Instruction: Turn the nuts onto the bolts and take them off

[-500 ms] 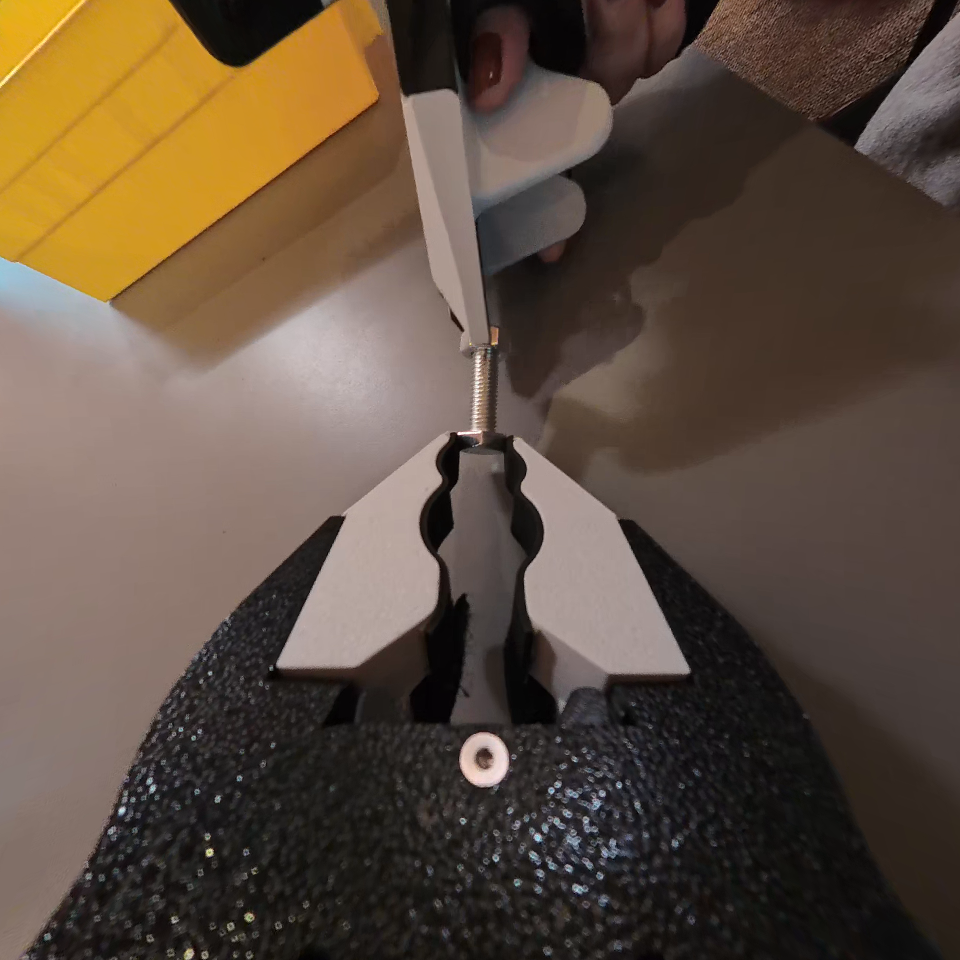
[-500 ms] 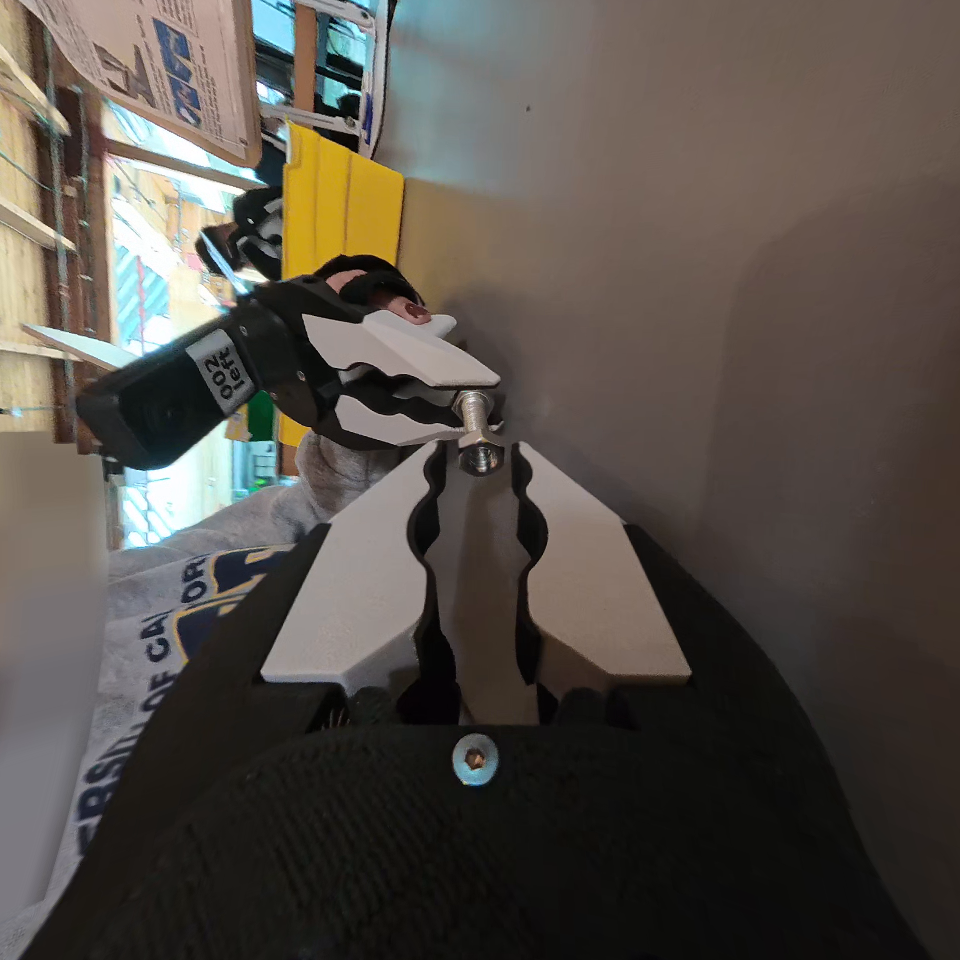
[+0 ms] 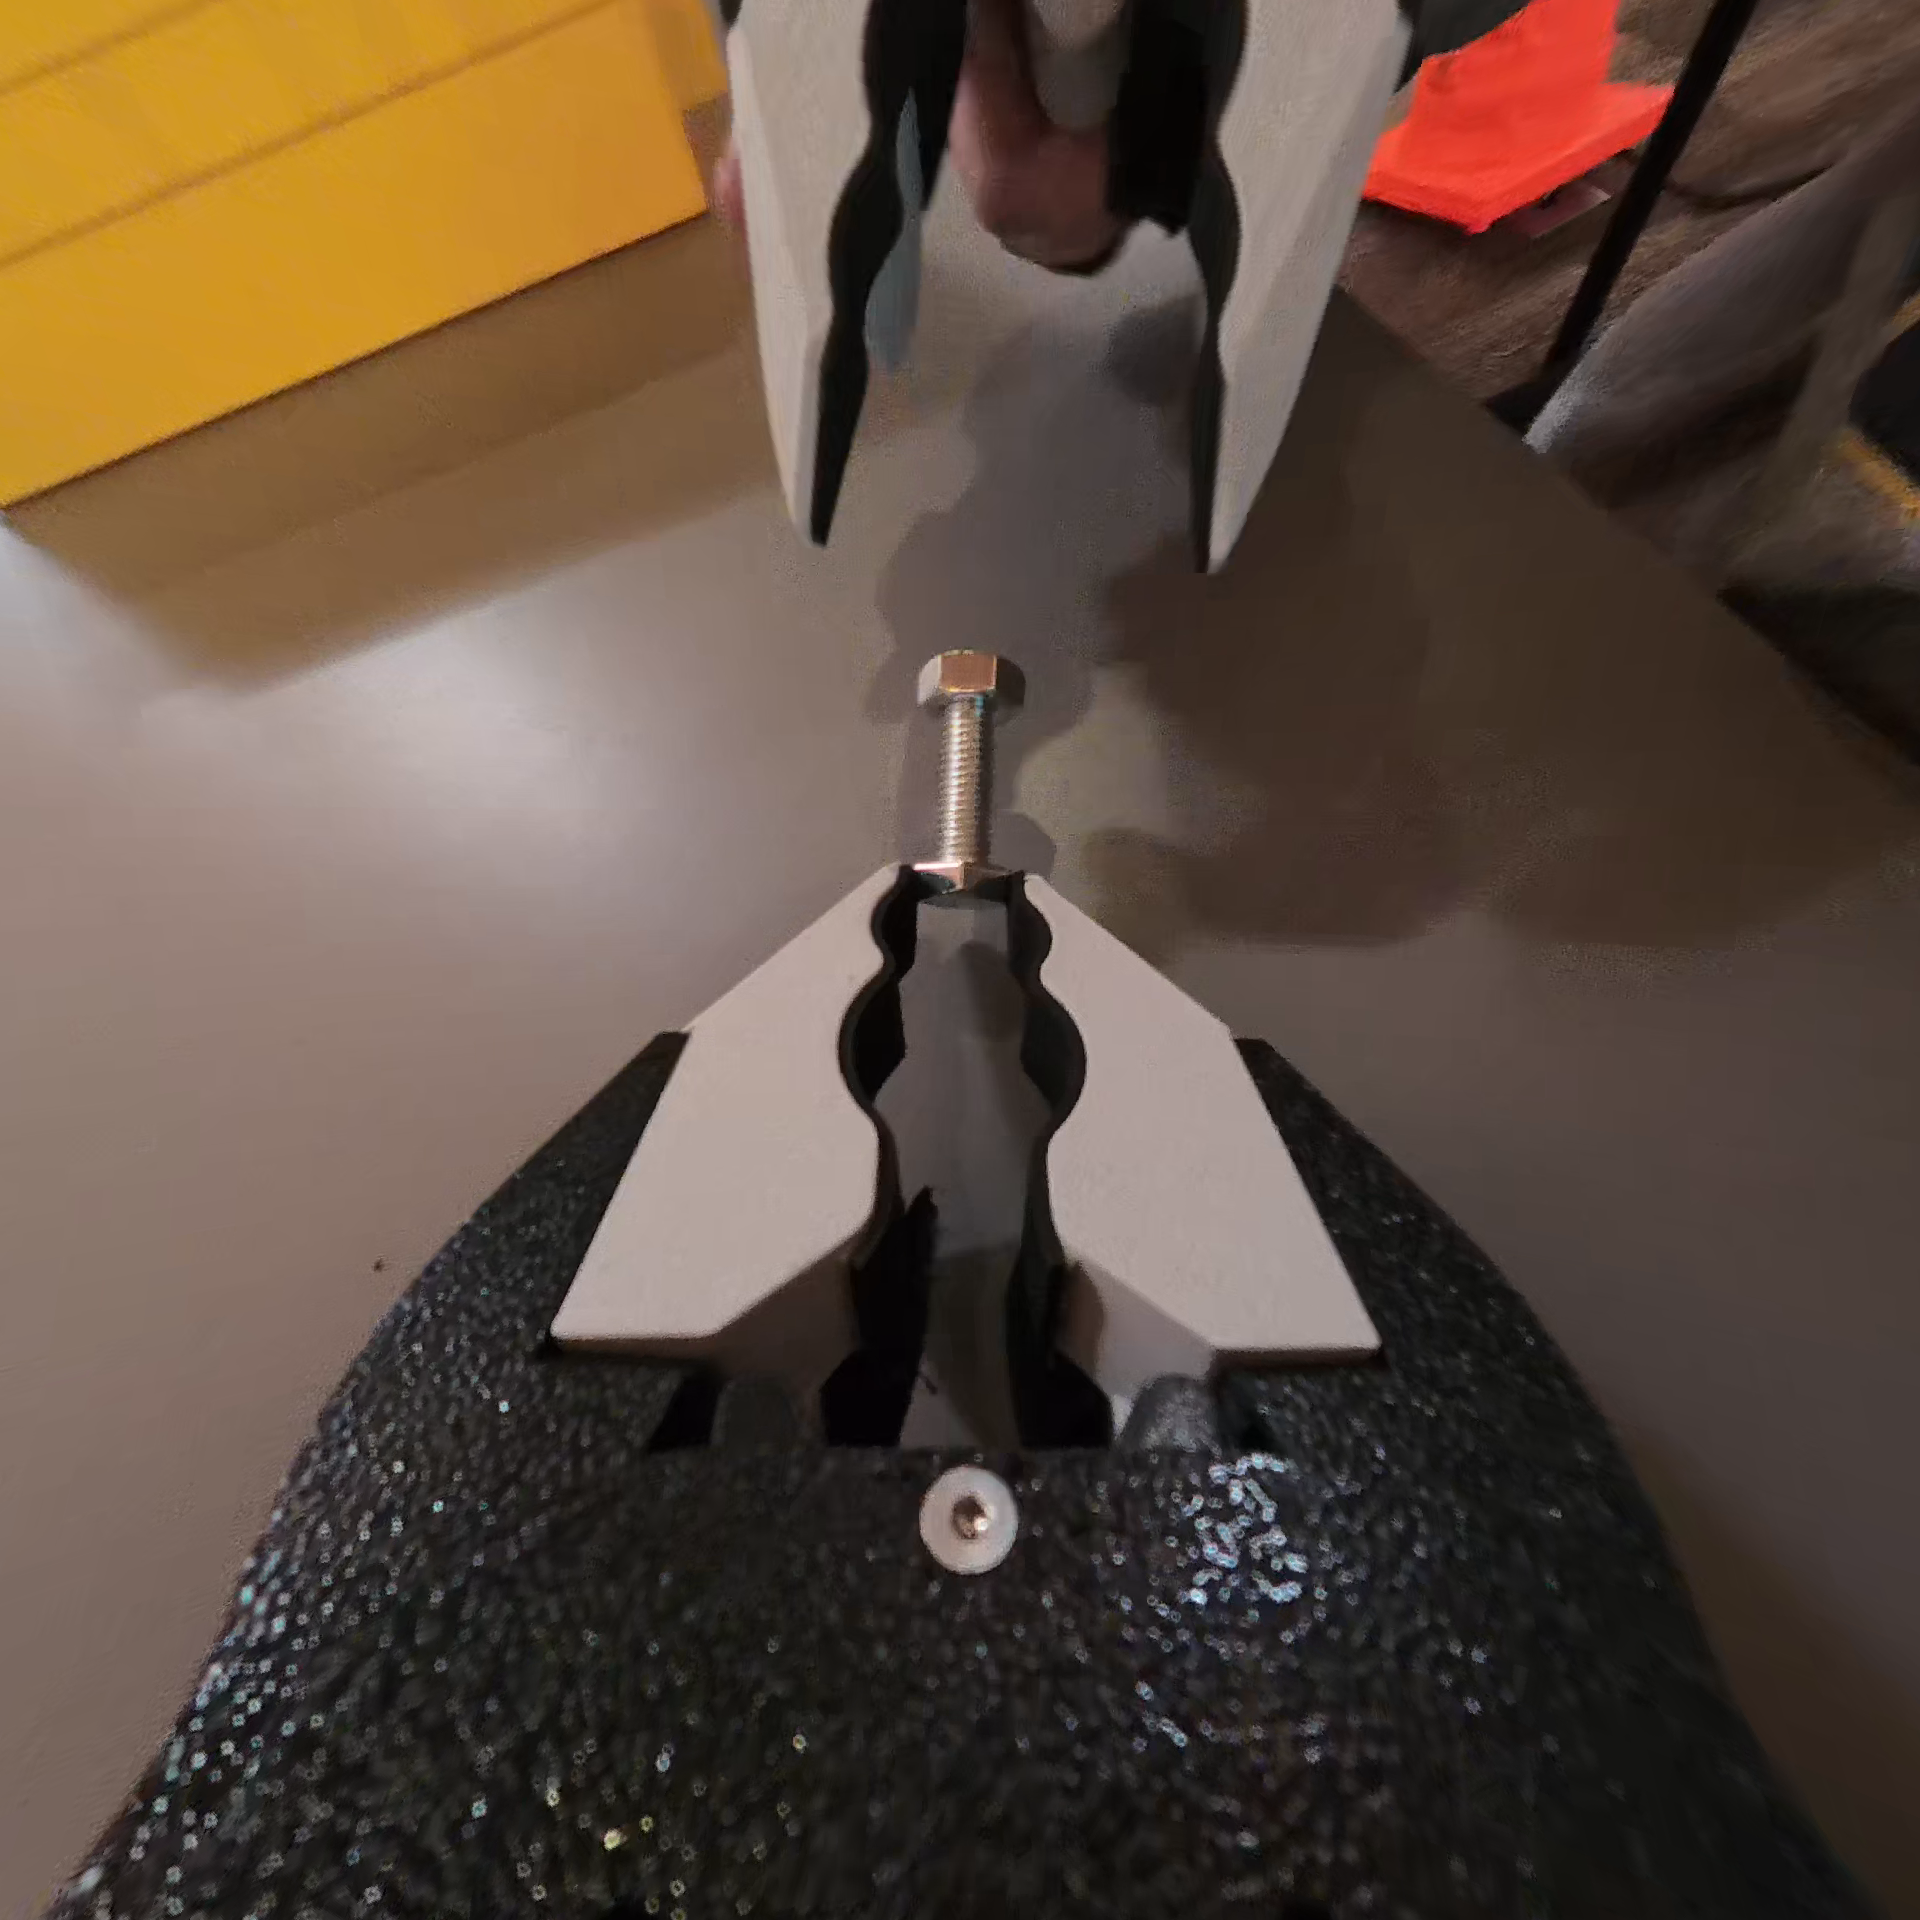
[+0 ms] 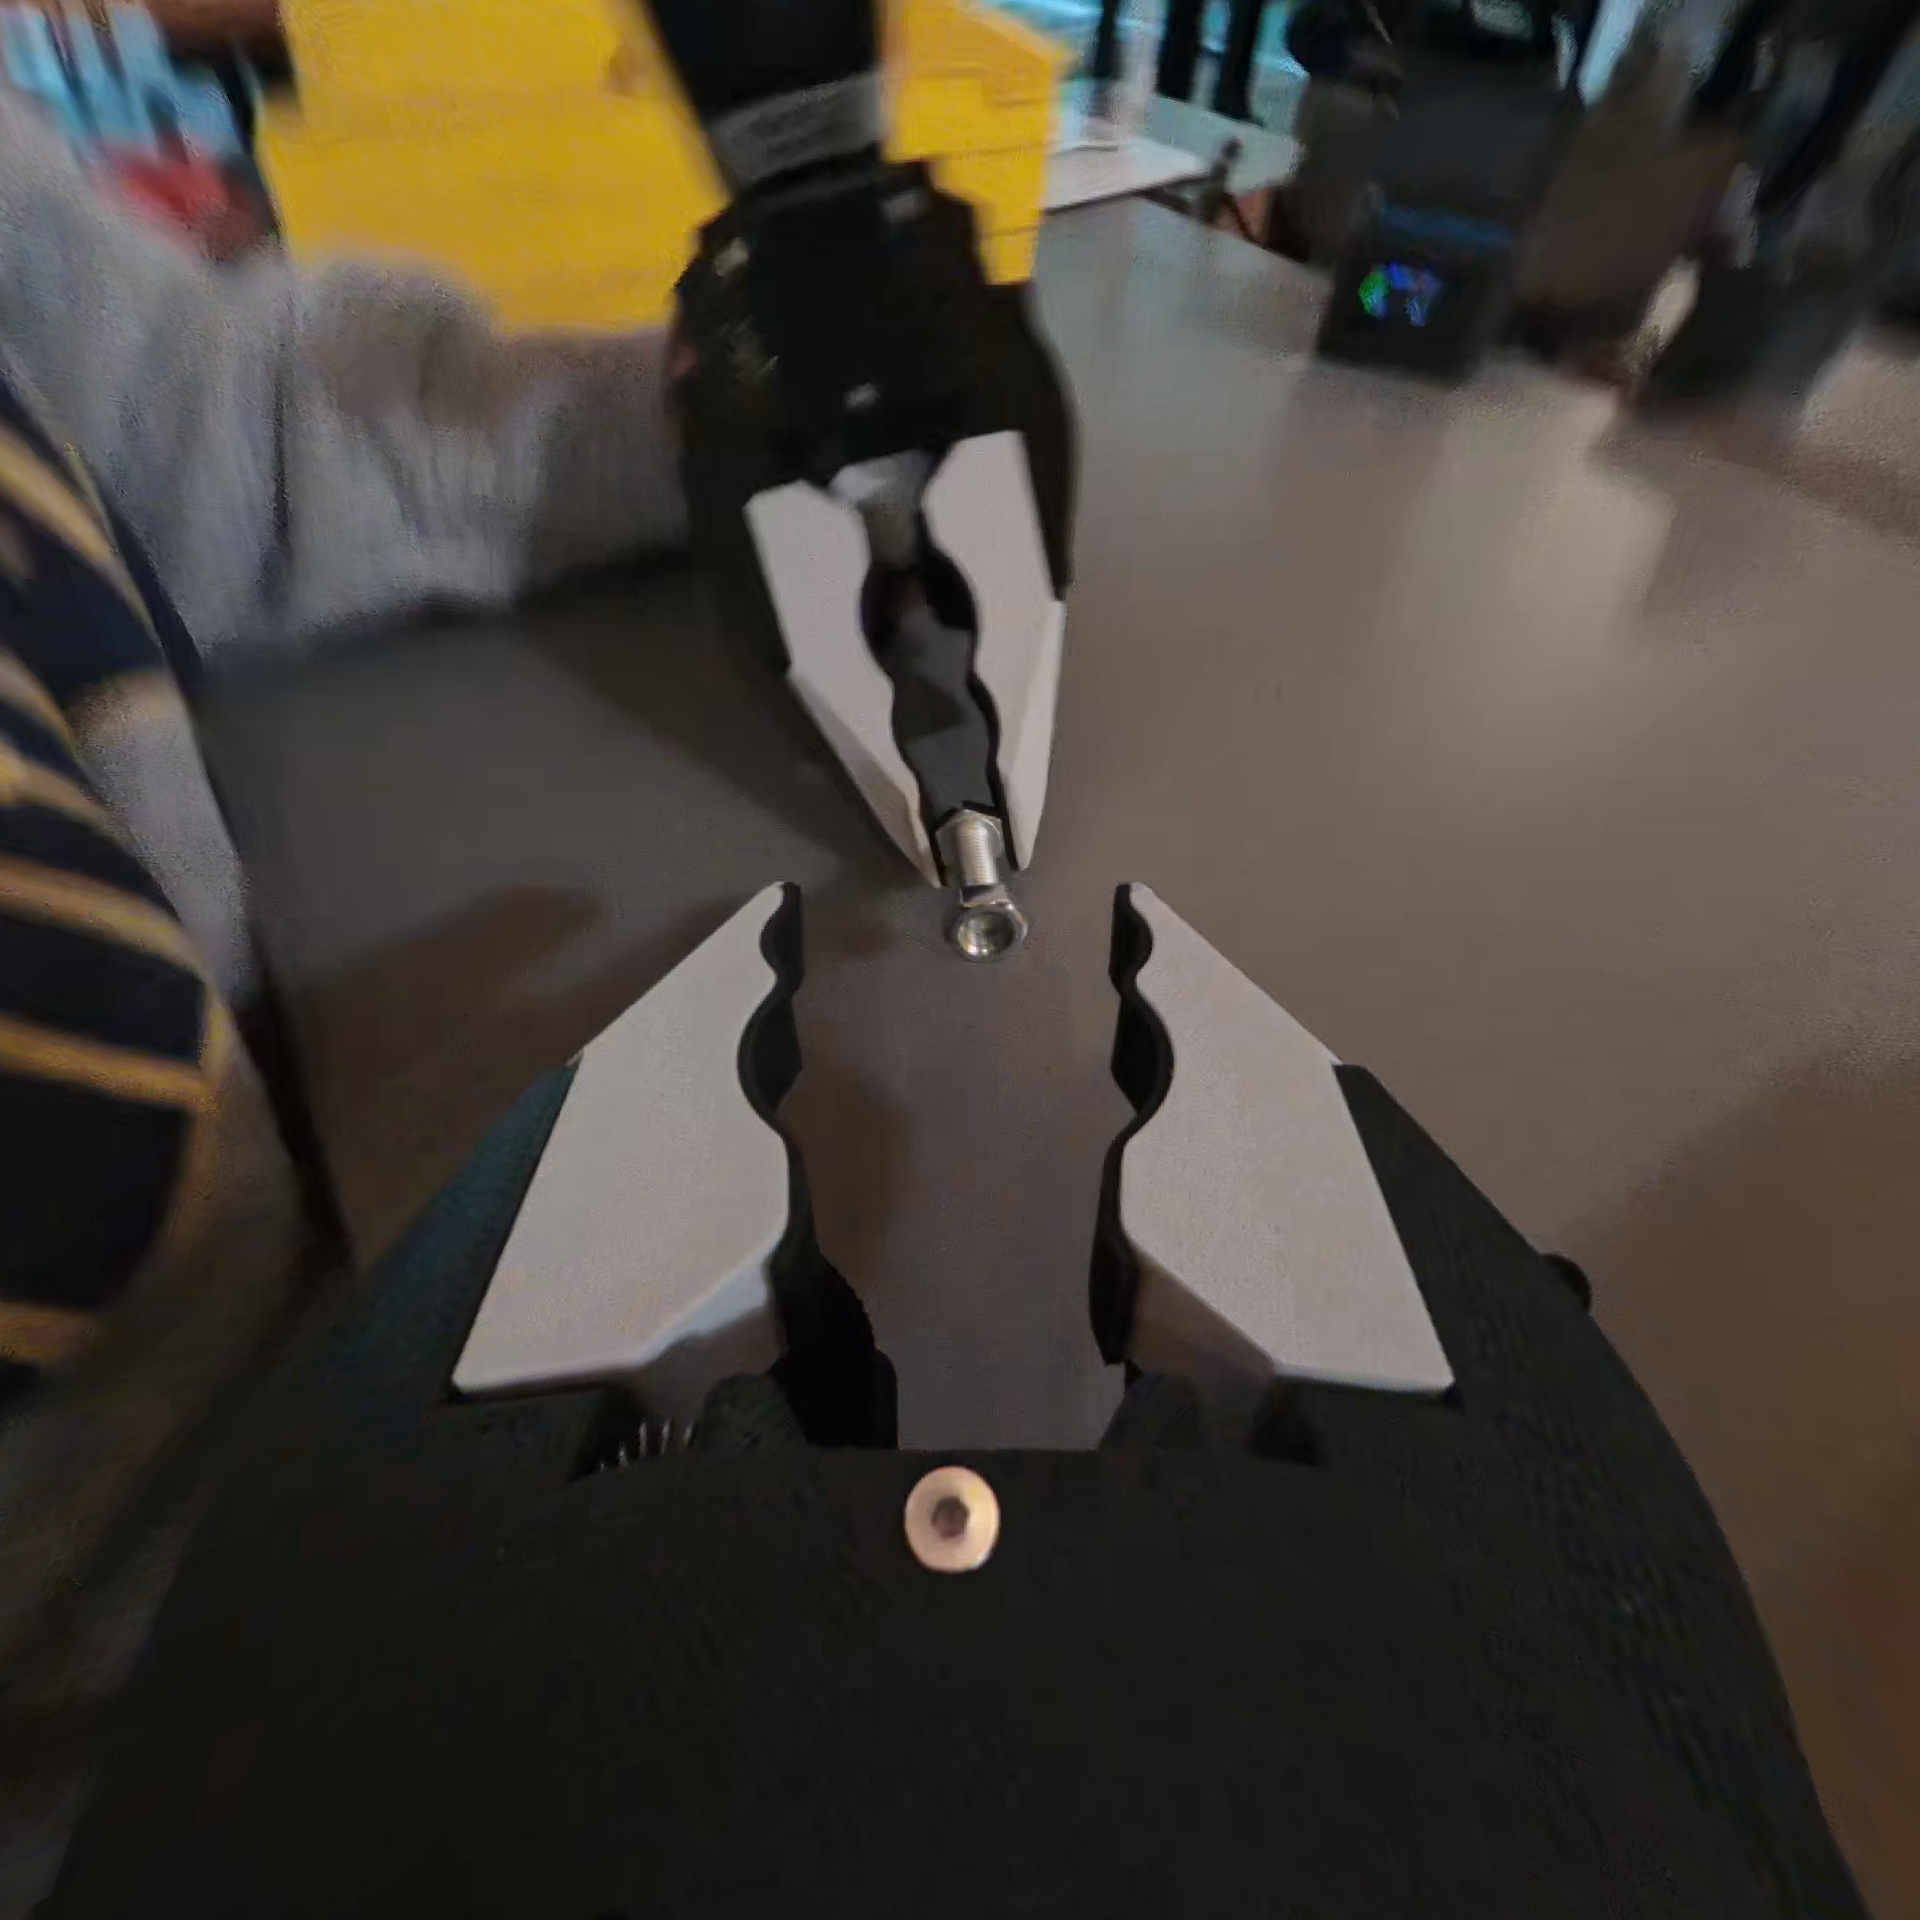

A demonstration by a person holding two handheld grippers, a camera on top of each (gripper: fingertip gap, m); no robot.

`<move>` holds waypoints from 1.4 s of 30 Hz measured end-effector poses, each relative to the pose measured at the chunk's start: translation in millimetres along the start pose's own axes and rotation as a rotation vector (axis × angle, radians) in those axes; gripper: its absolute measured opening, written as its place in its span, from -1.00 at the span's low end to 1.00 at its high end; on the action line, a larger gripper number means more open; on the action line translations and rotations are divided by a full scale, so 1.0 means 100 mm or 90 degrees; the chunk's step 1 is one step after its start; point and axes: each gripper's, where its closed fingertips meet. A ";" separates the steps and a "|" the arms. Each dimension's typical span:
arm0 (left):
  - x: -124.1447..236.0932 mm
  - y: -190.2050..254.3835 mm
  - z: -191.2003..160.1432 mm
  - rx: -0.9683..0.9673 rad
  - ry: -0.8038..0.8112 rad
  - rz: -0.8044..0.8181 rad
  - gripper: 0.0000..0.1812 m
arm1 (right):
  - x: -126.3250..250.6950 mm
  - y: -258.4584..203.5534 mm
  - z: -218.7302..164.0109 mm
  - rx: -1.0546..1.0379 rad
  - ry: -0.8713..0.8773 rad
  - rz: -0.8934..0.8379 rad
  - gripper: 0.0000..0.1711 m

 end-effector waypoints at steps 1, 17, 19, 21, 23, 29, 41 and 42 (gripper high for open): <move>0.00 0.02 0.00 0.002 0.000 -0.007 -0.84 | -0.01 -0.03 -0.02 0.109 -0.022 -0.017 -0.34; 0.01 0.08 0.03 0.008 0.008 -0.036 -0.84 | -0.22 -0.08 -0.16 0.373 -0.099 -0.043 -0.81; 0.03 0.06 0.06 0.009 0.025 -0.026 -0.84 | -0.21 -0.07 -0.11 0.238 -0.071 -0.022 -0.81; 0.05 0.03 0.10 0.010 0.041 -0.016 -0.84 | -0.19 -0.04 -0.06 0.104 -0.047 -0.001 -0.81; 0.07 0.00 0.11 0.005 0.045 -0.001 -0.84 | -0.19 0.00 -0.02 -0.036 -0.040 0.017 -0.81; 0.11 -0.12 0.21 -0.005 0.078 0.060 -0.83 | -0.16 0.14 0.08 -0.574 0.010 0.098 -0.81; 0.95 -0.33 0.99 0.273 0.596 -0.067 -0.84 | 0.08 0.07 1.53 -0.090 0.408 0.039 0.15; 0.98 -0.32 1.00 0.278 0.610 -0.080 -0.84 | 0.03 0.03 1.63 -0.079 0.416 0.054 0.18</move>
Point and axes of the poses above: each gripper's, where its closed fingertips meet, x back along the fingers, z out of its top, y = z × x across the jaws
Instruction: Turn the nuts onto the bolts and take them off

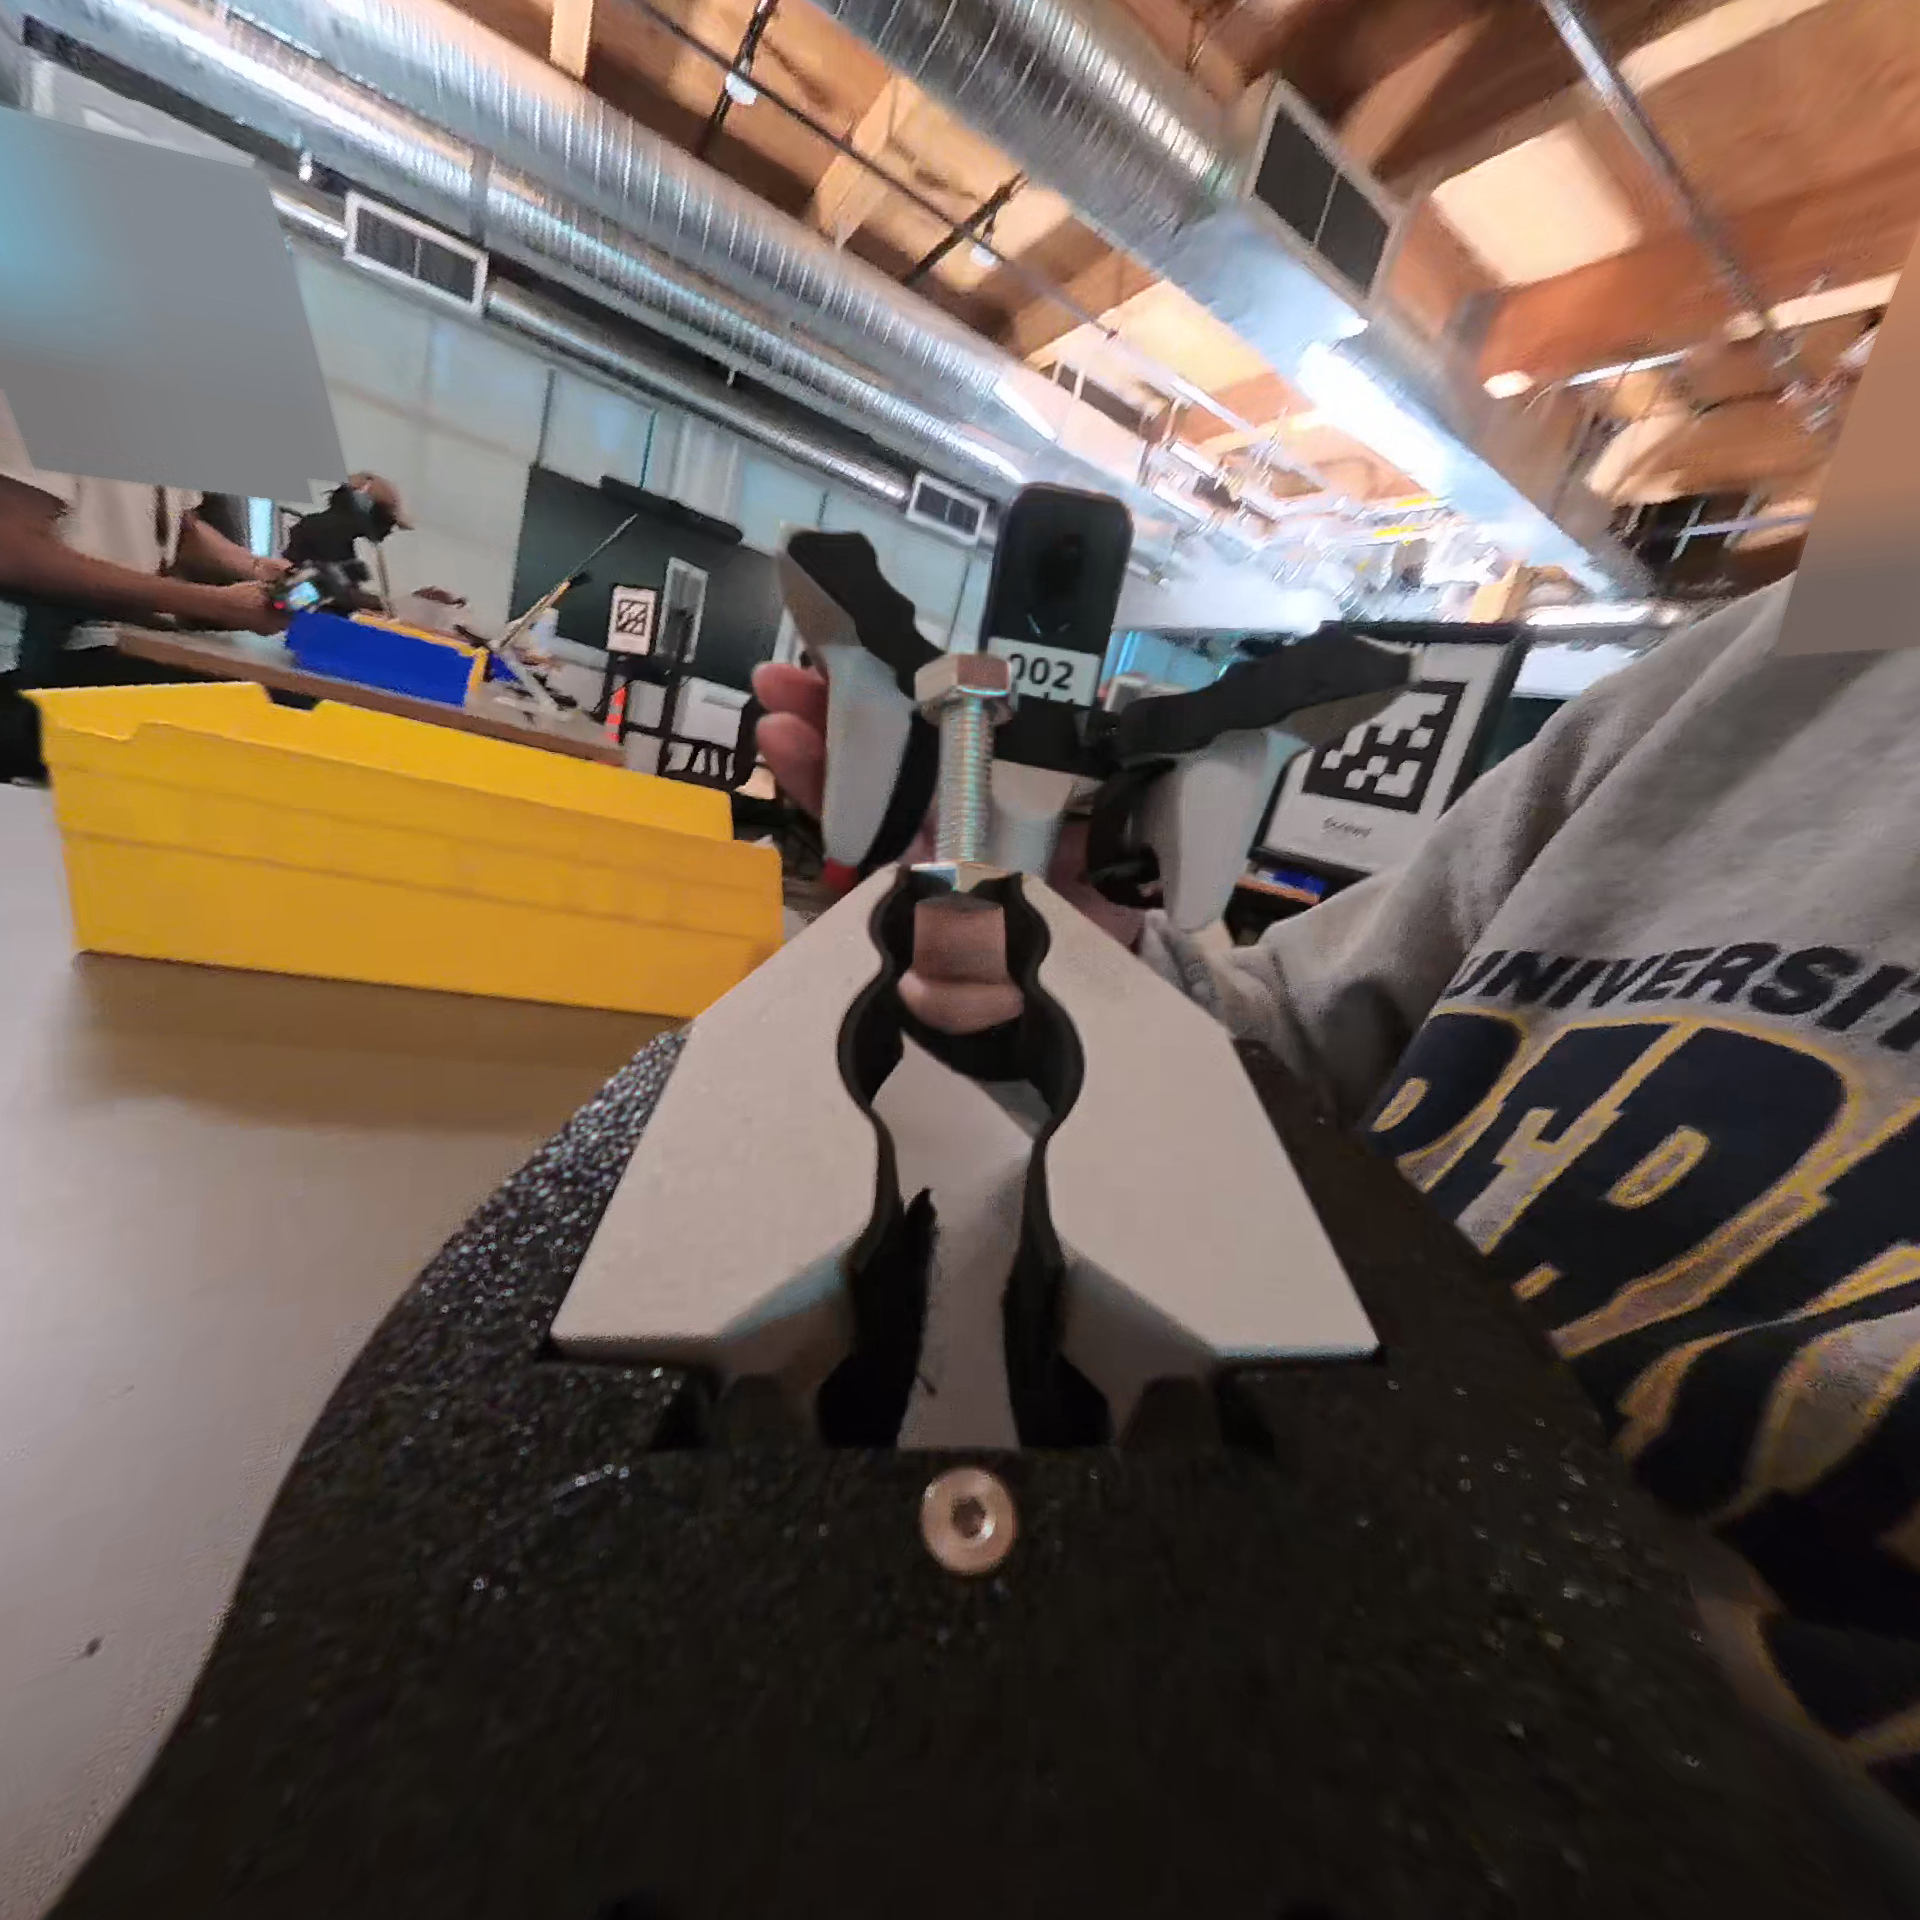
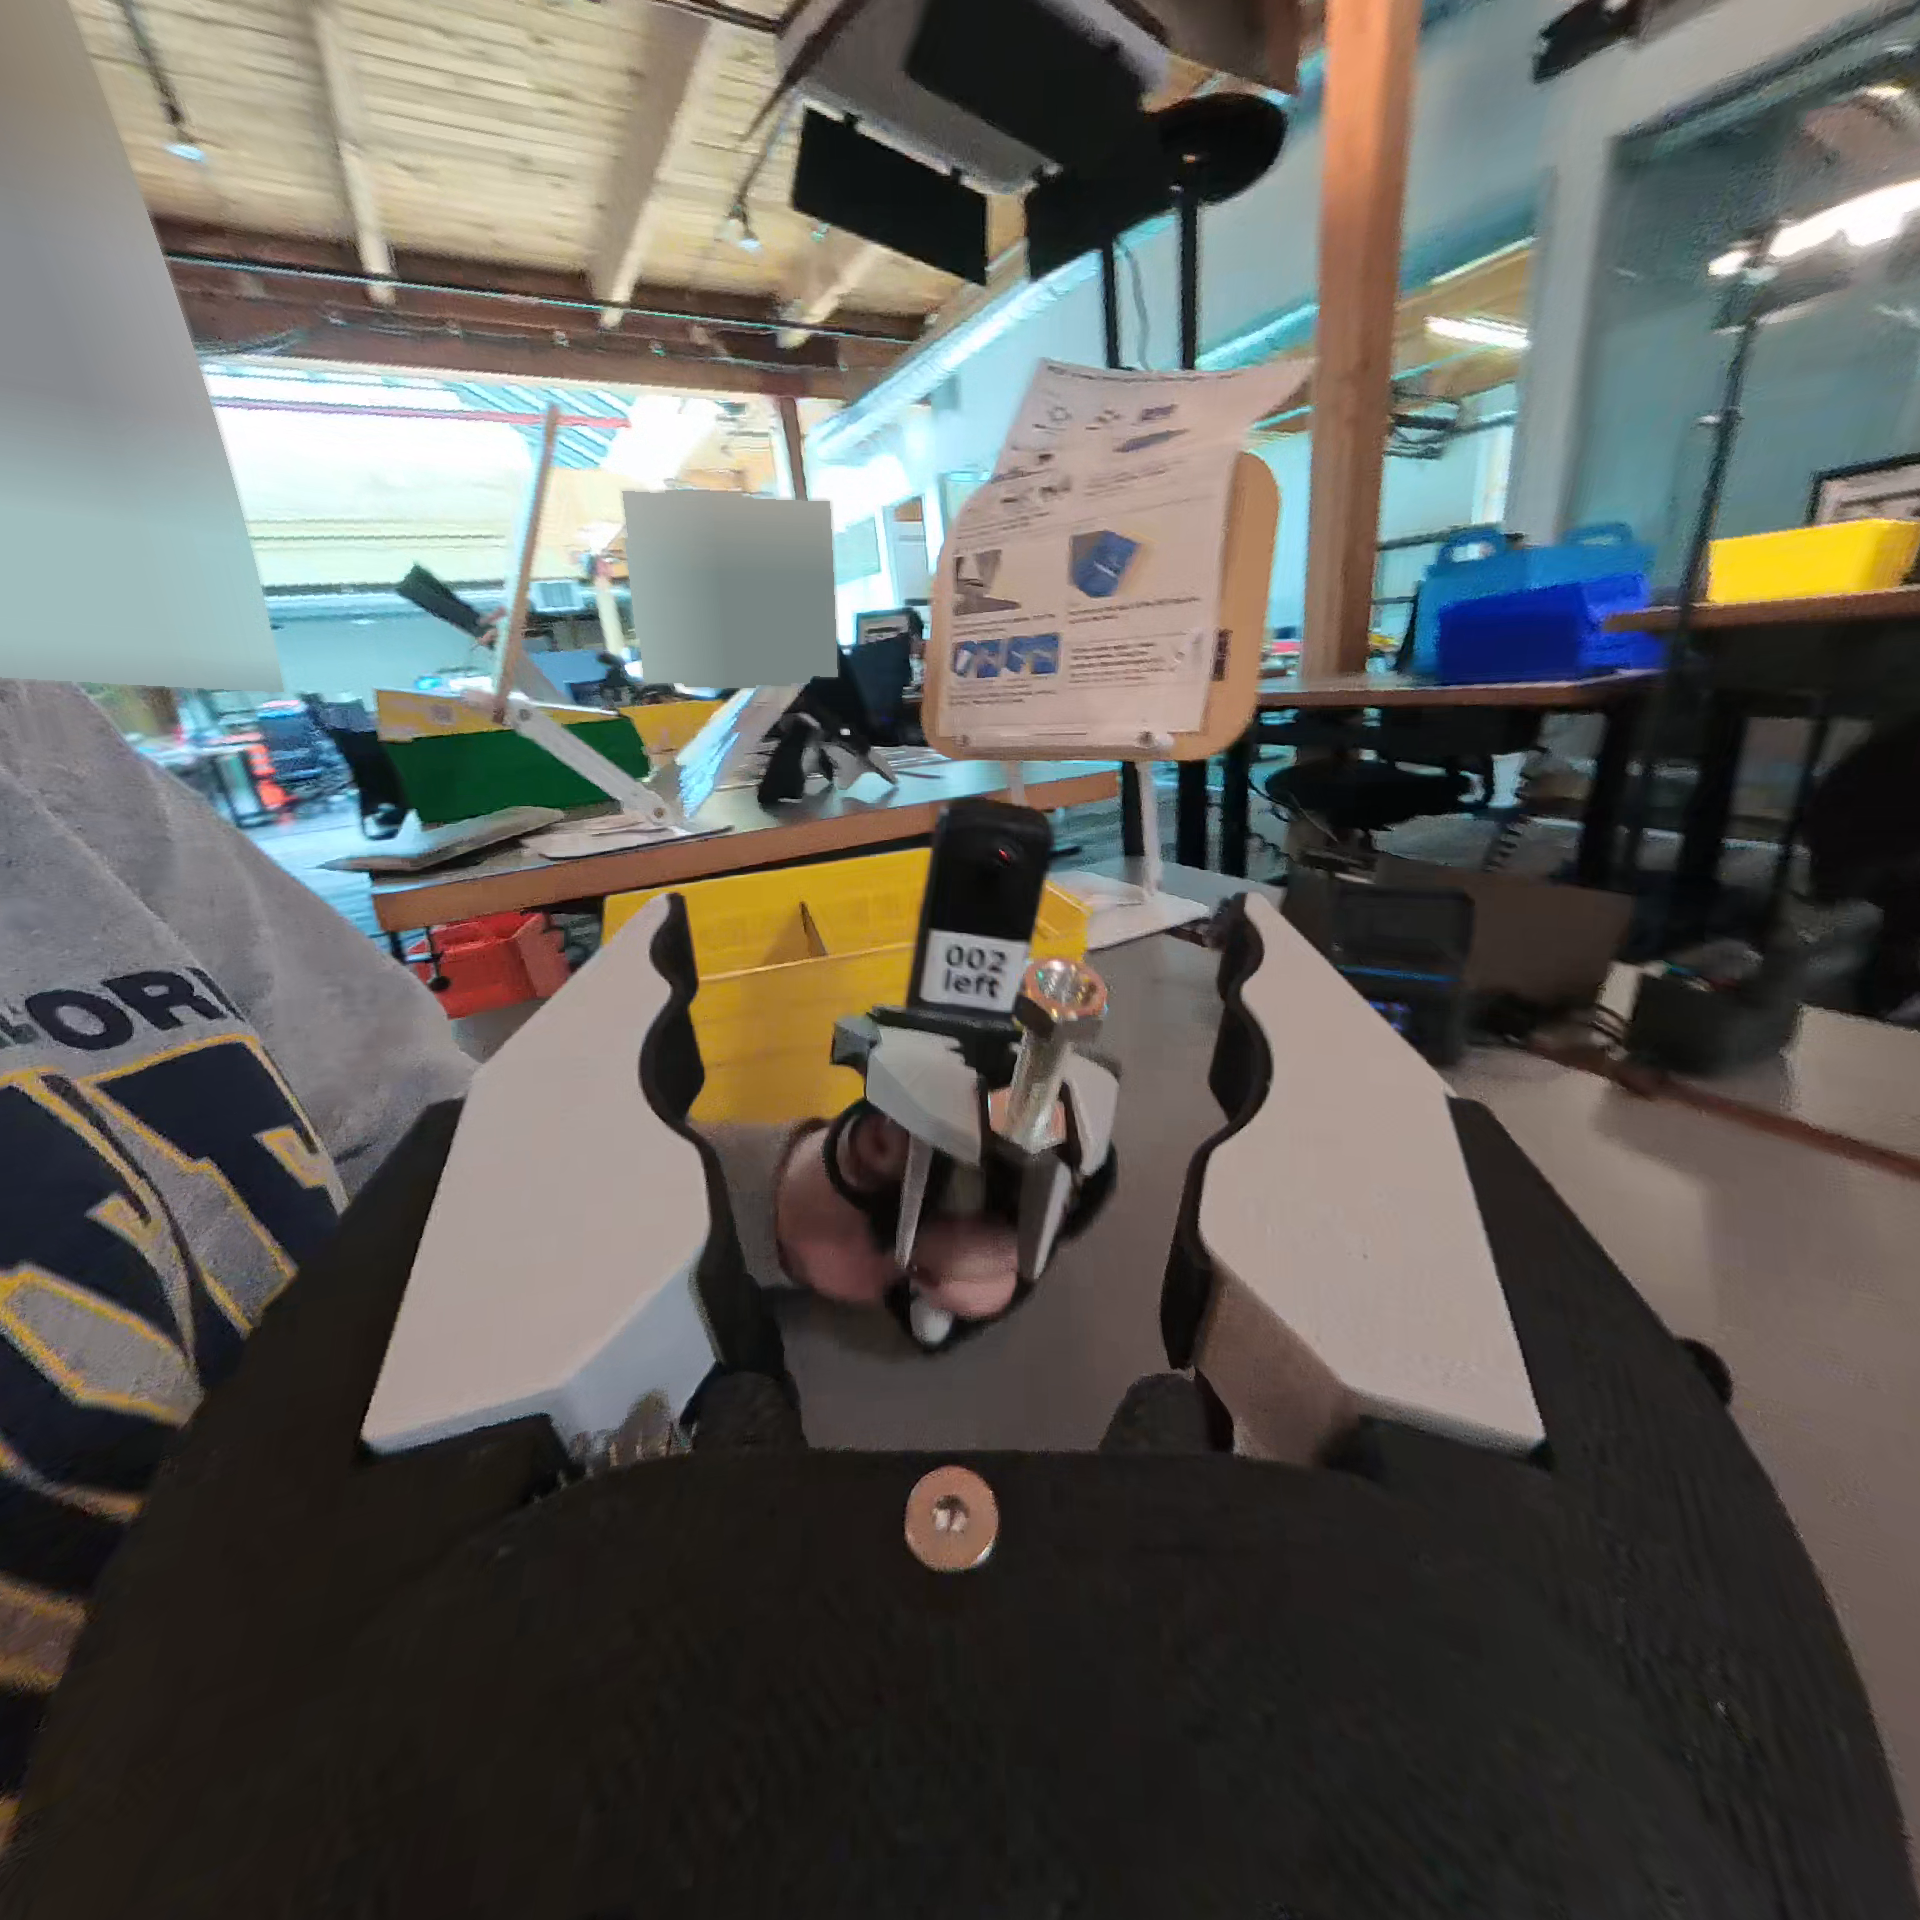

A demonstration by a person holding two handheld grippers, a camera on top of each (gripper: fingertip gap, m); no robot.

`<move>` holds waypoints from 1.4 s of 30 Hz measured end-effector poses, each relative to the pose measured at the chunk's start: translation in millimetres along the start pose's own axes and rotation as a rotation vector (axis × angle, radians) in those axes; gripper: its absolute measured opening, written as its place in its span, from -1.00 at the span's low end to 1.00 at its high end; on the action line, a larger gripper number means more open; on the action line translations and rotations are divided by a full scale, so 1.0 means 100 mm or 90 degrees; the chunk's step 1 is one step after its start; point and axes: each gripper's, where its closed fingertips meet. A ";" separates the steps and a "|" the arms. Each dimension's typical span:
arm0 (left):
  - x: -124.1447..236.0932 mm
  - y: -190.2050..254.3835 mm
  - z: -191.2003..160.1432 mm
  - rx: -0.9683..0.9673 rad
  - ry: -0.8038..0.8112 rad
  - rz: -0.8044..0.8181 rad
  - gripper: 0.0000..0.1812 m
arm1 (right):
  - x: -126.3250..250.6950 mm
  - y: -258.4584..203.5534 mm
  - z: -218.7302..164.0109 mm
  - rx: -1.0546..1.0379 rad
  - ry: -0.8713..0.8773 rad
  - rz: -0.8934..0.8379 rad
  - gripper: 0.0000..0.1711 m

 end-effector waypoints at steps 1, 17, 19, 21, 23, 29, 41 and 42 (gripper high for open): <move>0.01 0.02 0.03 0.008 0.011 -0.011 -0.84 | -0.10 -0.03 -0.01 0.003 -0.006 0.016 0.20; 0.03 0.02 0.11 0.043 0.055 -0.031 -0.84 | -0.26 -0.12 -0.12 -0.005 0.014 0.056 0.11; 0.09 -0.02 0.12 0.037 0.056 -0.017 -0.84 | -0.31 -0.21 -0.16 0.005 0.001 0.072 0.14; 0.21 -0.07 0.23 0.025 0.080 0.009 -0.84 | -0.24 -0.20 -0.20 0.016 -0.012 0.062 0.14; 0.29 -0.11 0.31 0.030 0.101 0.018 -0.84 | -0.13 -0.12 -0.17 0.005 0.015 0.043 0.00; 0.02 -0.03 -0.01 0.047 0.002 -0.014 -0.83 | -0.31 0.00 -0.18 0.016 0.023 0.020 -0.02; 0.00 0.03 -0.05 0.072 -0.017 -0.043 -0.84 | -0.27 0.05 -0.19 -0.012 0.061 0.021 -0.16; 0.01 0.01 -0.03 0.072 -0.008 -0.038 -0.84 | -0.29 0.01 -0.22 -0.010 0.054 0.031 -0.17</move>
Point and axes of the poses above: each gripper's, where its closed fingertips meet, x back along the fingers, z out of its top, y = z × x across the jaws
